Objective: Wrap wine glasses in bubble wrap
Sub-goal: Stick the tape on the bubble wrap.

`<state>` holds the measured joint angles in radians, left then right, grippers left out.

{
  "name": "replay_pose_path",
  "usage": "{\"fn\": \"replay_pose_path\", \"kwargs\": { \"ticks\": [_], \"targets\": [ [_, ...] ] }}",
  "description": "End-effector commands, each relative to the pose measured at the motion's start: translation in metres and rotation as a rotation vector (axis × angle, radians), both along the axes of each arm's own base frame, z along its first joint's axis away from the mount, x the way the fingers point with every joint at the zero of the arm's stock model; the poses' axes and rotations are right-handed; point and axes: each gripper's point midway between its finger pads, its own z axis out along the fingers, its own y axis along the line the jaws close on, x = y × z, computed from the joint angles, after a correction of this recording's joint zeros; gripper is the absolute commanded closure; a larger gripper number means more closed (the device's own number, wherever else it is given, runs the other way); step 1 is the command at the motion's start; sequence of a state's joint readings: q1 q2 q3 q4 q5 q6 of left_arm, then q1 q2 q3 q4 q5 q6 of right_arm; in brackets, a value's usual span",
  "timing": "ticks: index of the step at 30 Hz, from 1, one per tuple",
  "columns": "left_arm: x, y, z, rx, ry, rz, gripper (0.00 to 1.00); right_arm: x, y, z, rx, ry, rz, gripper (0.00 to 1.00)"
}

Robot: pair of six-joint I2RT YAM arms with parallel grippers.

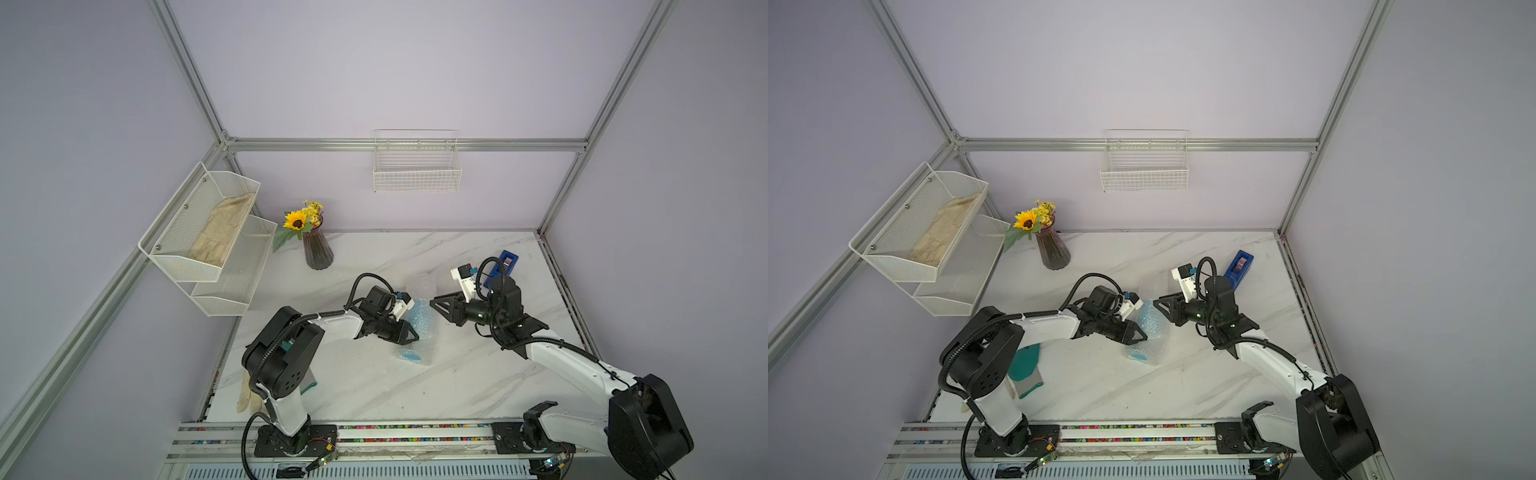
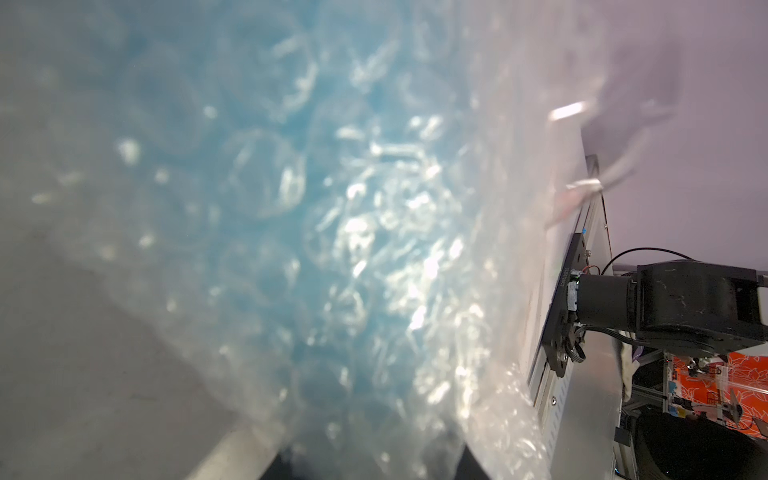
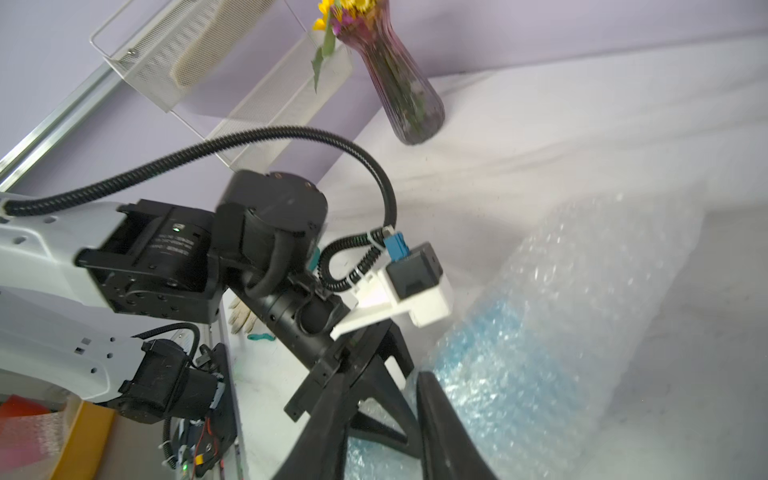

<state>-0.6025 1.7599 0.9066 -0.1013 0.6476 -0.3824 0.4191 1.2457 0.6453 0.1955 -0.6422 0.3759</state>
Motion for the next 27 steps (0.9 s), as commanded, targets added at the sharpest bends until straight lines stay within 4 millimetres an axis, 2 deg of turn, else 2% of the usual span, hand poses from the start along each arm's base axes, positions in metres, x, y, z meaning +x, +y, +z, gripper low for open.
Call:
{"fn": "replay_pose_path", "kwargs": {
  "ticks": [1, 6, 8, 11, 18, 27],
  "targets": [
    [0.013, -0.013, 0.02, -0.044, -0.036, -0.011, 0.69, 0.004, 0.011, -0.007, 0.048, 0.085, -0.027, 0.69],
    [0.012, -0.013, 0.021, -0.045, -0.036, -0.011, 0.68, 0.012, 0.025, -0.016, 0.017, 0.115, -0.046, 0.69],
    [0.012, -0.013, 0.021, -0.045, -0.036, -0.009, 0.68, 0.017, 0.025, -0.031, -0.016, 0.146, -0.071, 0.69],
    [0.013, -0.014, 0.021, -0.046, -0.037, -0.011, 0.68, 0.02, 0.028, -0.039, -0.019, 0.174, -0.076, 0.69],
    [0.013, -0.015, 0.02, -0.053, -0.034, -0.016, 0.69, 0.035, 0.034, -0.052, -0.017, 0.213, -0.126, 0.69],
    [0.012, -0.015, 0.021, -0.055, -0.036, -0.017, 0.69, 0.045, 0.057, -0.062, -0.026, 0.252, -0.105, 0.69]
  ]
}}
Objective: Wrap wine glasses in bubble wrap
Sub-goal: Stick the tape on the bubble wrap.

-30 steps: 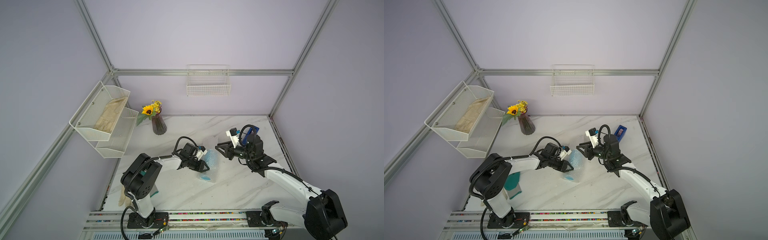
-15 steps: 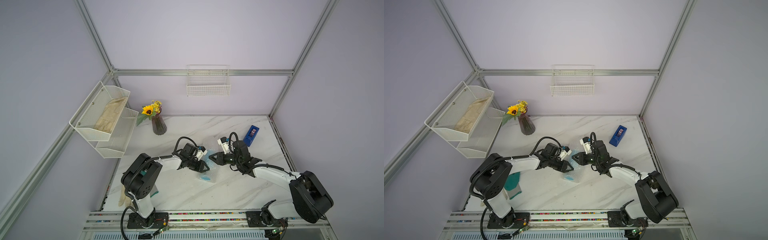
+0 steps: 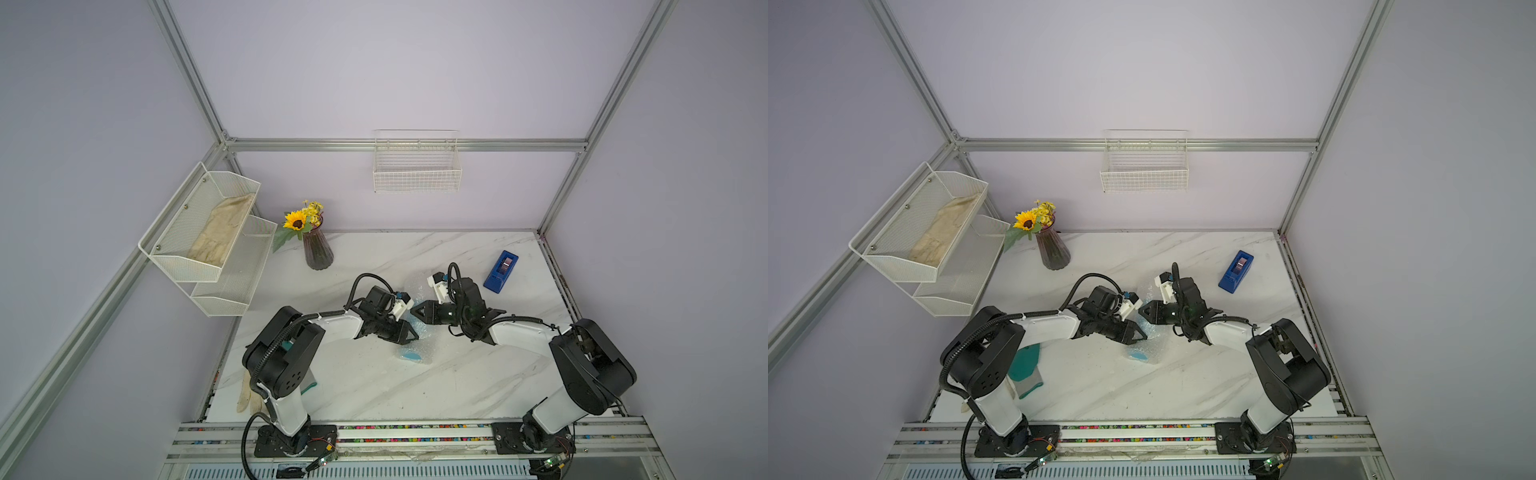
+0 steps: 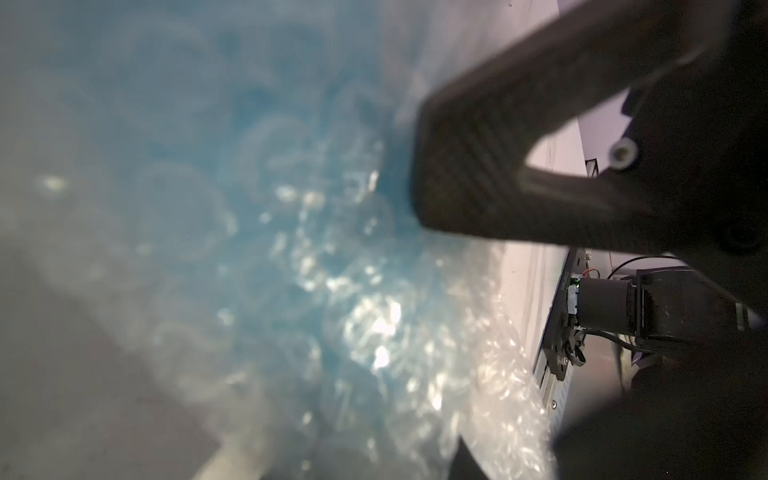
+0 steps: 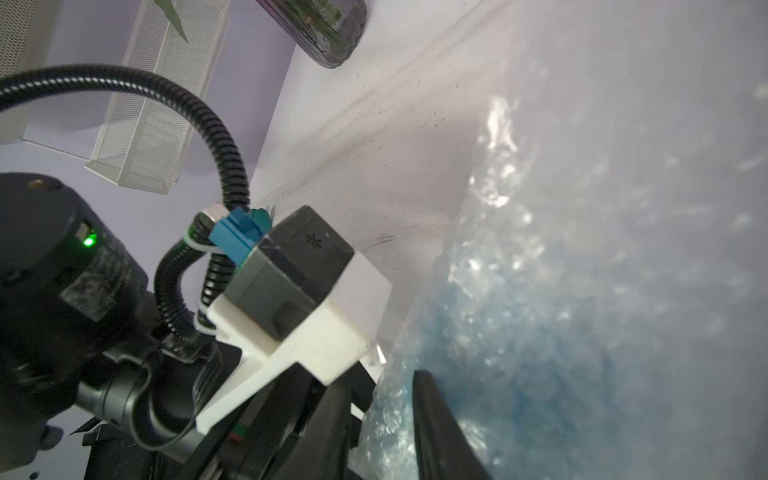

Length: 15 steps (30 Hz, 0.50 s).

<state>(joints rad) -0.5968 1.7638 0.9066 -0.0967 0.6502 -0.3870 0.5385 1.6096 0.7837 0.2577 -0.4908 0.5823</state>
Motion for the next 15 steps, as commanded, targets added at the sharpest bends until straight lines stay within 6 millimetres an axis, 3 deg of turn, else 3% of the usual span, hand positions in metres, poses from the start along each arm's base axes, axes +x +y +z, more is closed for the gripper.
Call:
{"fn": "replay_pose_path", "kwargs": {
  "ticks": [1, 15],
  "targets": [
    [0.01, -0.015, 0.021, -0.052, -0.038, -0.024, 0.69, 0.01, 0.01, 0.013, 0.021, -0.032, -0.012, 0.69],
    [0.011, -0.016, 0.018, -0.048, -0.034, -0.017, 0.69, 0.012, -0.002, 0.048, 0.017, -0.107, -0.07, 0.69]
  ]
}}
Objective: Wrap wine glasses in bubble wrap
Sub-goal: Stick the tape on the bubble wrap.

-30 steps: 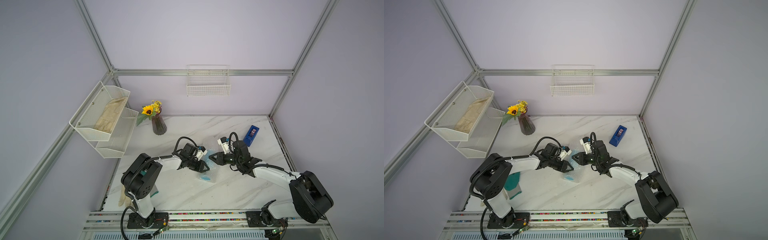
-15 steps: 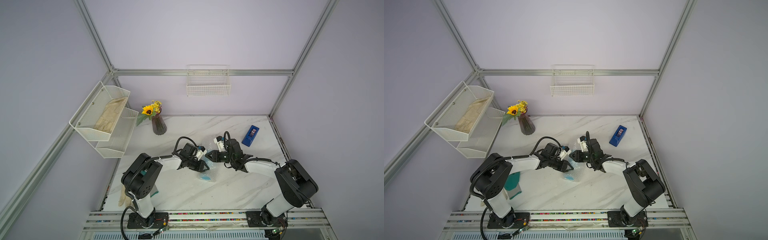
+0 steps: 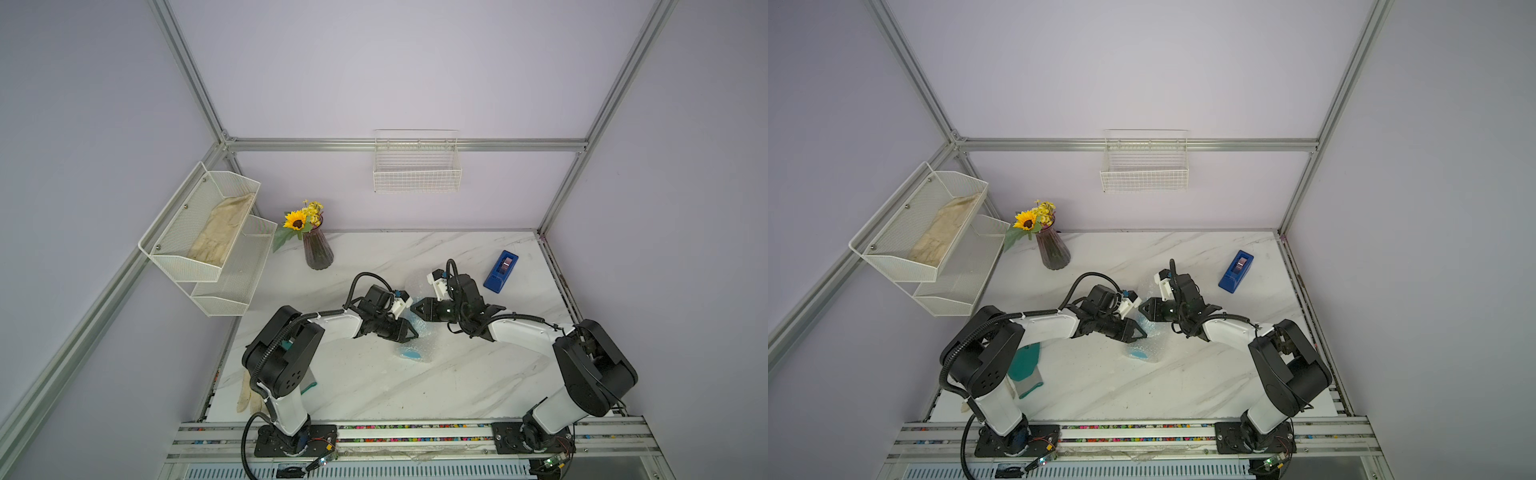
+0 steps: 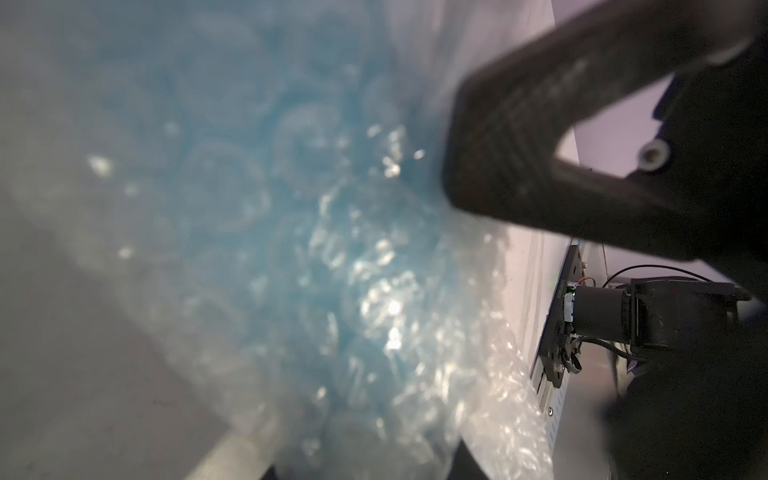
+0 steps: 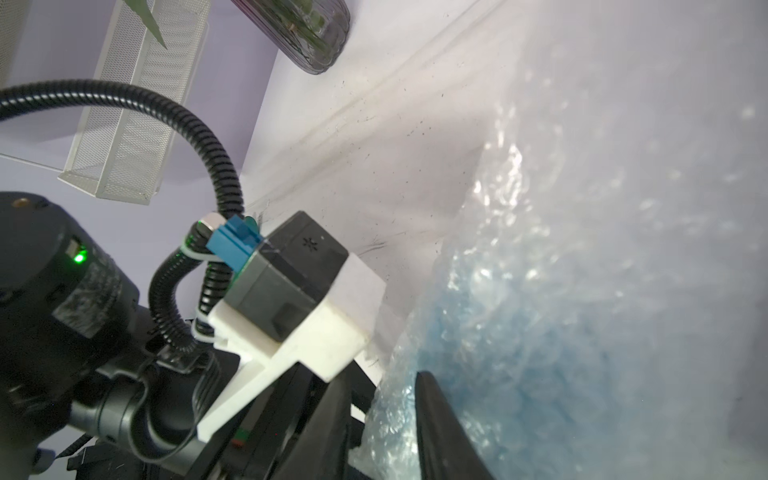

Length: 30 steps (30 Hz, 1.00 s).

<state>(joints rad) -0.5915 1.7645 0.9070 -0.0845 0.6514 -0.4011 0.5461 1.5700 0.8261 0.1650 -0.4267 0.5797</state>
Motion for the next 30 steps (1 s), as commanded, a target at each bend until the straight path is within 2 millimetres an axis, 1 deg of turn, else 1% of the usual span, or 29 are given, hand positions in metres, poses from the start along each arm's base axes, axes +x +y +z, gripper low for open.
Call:
{"fn": "replay_pose_path", "kwargs": {
  "ticks": [1, 6, 10, 15, 19, 24, 27, 30],
  "targets": [
    [0.008, -0.015, 0.016, -0.038, -0.037, -0.029, 0.69, 0.007, 0.003, 0.038, 0.065, -0.099, -0.026, 0.69],
    [0.007, -0.014, 0.015, -0.042, -0.054, -0.03, 0.69, 0.008, 0.008, 0.043, 0.13, -0.085, -0.034, 0.71],
    [0.008, -0.014, 0.015, -0.04, -0.058, -0.028, 0.69, 0.007, 0.008, 0.029, 0.104, -0.049, -0.034, 0.71],
    [0.007, -0.014, 0.014, -0.043, -0.057, -0.026, 0.69, 0.004, 0.003, 0.019, 0.102, -0.017, -0.058, 0.71],
    [0.007, -0.014, 0.014, -0.047, -0.056, -0.027, 0.7, 0.003, -0.004, 0.005, 0.092, 0.017, -0.105, 0.71],
    [0.006, -0.014, 0.015, -0.049, -0.056, -0.03, 0.7, 0.006, -0.007, -0.009, 0.1, 0.071, -0.158, 0.71],
    [0.005, -0.014, 0.016, -0.054, -0.058, -0.032, 0.7, 0.009, -0.008, -0.014, 0.112, 0.104, -0.195, 0.71],
    [0.004, -0.013, 0.016, -0.05, -0.063, -0.031, 0.7, 0.012, -0.004, -0.009, 0.14, 0.118, -0.199, 0.71]
  ]
}}
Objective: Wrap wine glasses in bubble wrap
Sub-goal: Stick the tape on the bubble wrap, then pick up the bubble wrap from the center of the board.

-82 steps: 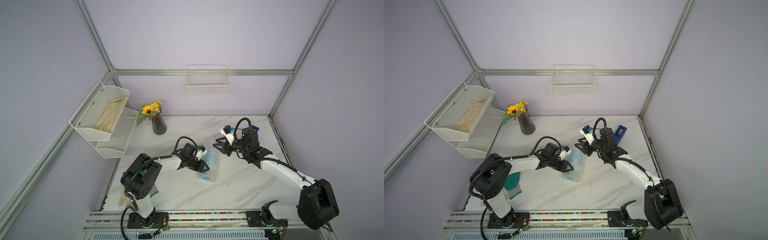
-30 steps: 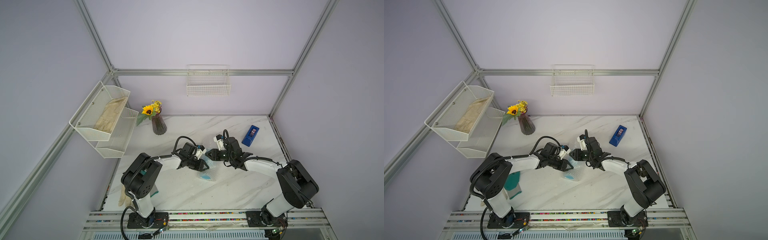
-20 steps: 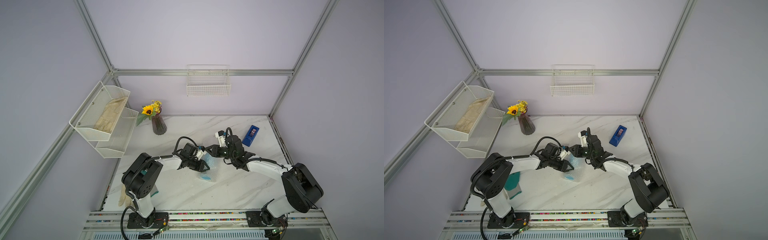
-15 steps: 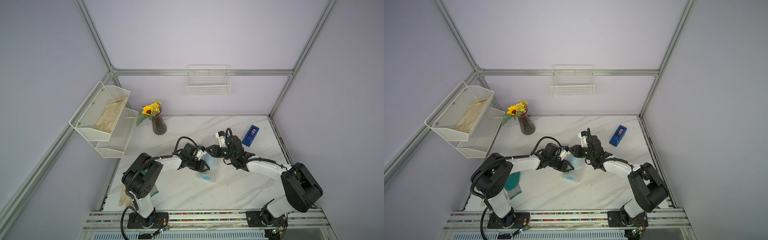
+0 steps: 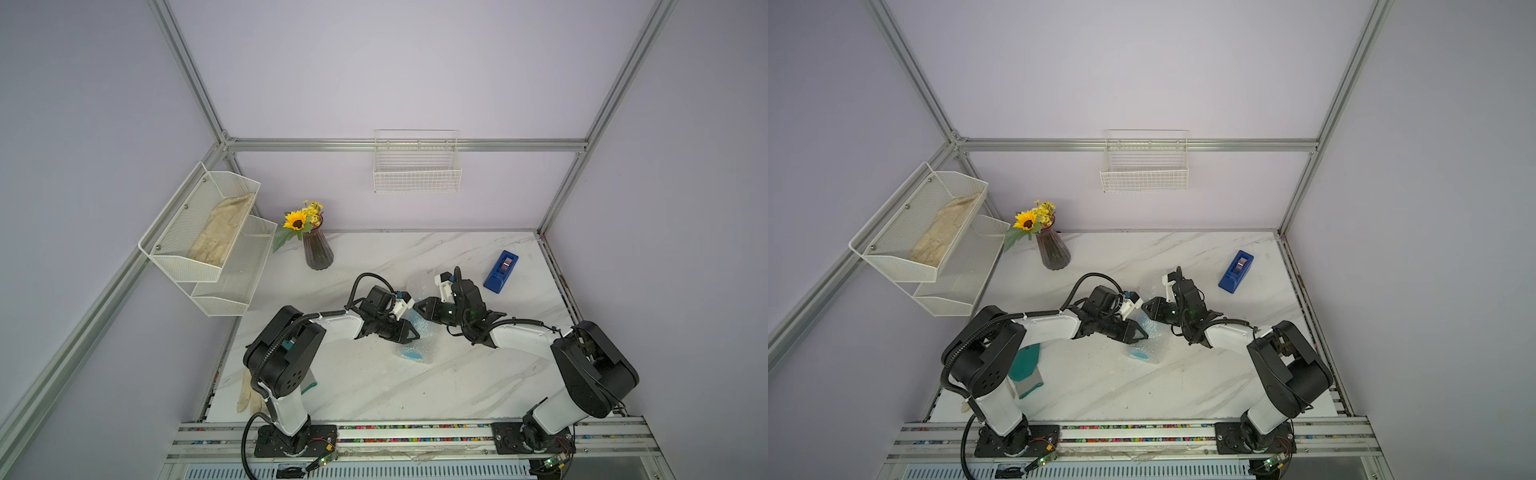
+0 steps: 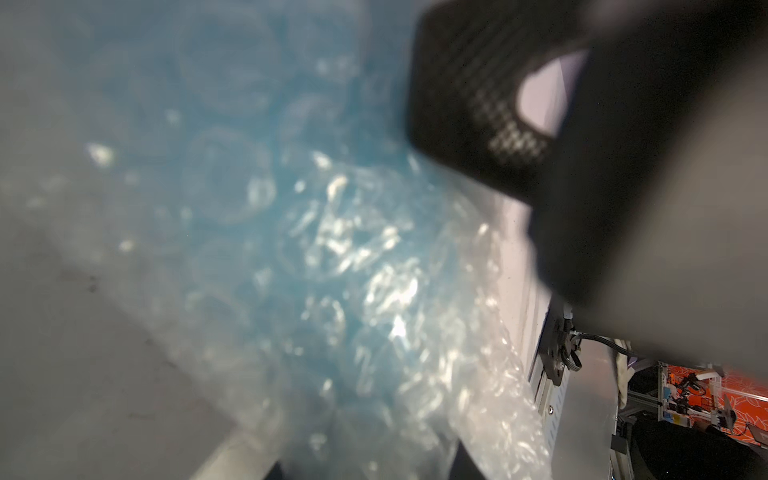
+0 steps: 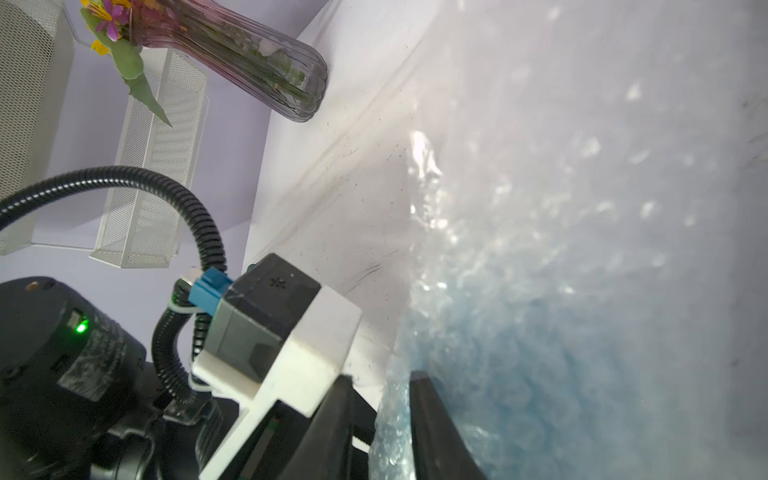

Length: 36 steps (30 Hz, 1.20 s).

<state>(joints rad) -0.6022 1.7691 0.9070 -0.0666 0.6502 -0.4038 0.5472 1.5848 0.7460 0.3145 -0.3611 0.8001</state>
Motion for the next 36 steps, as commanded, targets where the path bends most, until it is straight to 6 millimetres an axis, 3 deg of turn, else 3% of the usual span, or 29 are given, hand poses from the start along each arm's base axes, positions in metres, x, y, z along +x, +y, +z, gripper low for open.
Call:
{"fn": "replay_pose_path", "kwargs": {
  "ticks": [1, 5, 9, 13, 17, 20, 29, 36],
  "targets": [
    [0.005, -0.008, 0.015, -0.043, -0.054, -0.023, 0.7, 0.005, 0.006, 0.006, 0.044, 0.02, -0.029, 0.71],
    [0.006, -0.007, 0.01, -0.03, -0.043, -0.018, 0.69, 0.005, 0.005, 0.036, 0.054, -0.021, -0.021, 0.65],
    [0.007, -0.006, 0.014, -0.022, -0.047, -0.01, 0.48, 0.005, -0.017, 0.065, 0.048, -0.066, -0.072, 0.58],
    [0.01, -0.002, 0.035, -0.009, -0.085, 0.015, 0.23, 0.006, -0.052, 0.074, 0.036, -0.077, -0.147, 0.56],
    [0.014, 0.002, 0.054, 0.01, -0.116, 0.033, 0.08, 0.009, -0.082, 0.064, 0.025, -0.049, -0.202, 0.56],
    [0.021, 0.005, 0.062, 0.042, -0.134, 0.049, 0.0, 0.009, -0.091, 0.052, 0.002, -0.029, -0.216, 0.56],
    [0.056, -0.003, 0.083, 0.099, -0.155, 0.127, 0.0, 0.007, -0.087, -0.003, -0.023, 0.083, -0.186, 0.6],
    [0.079, 0.0, 0.065, 0.221, -0.087, 0.203, 0.0, 0.009, -0.085, -0.021, -0.029, 0.115, -0.185, 0.61]
  ]
}}
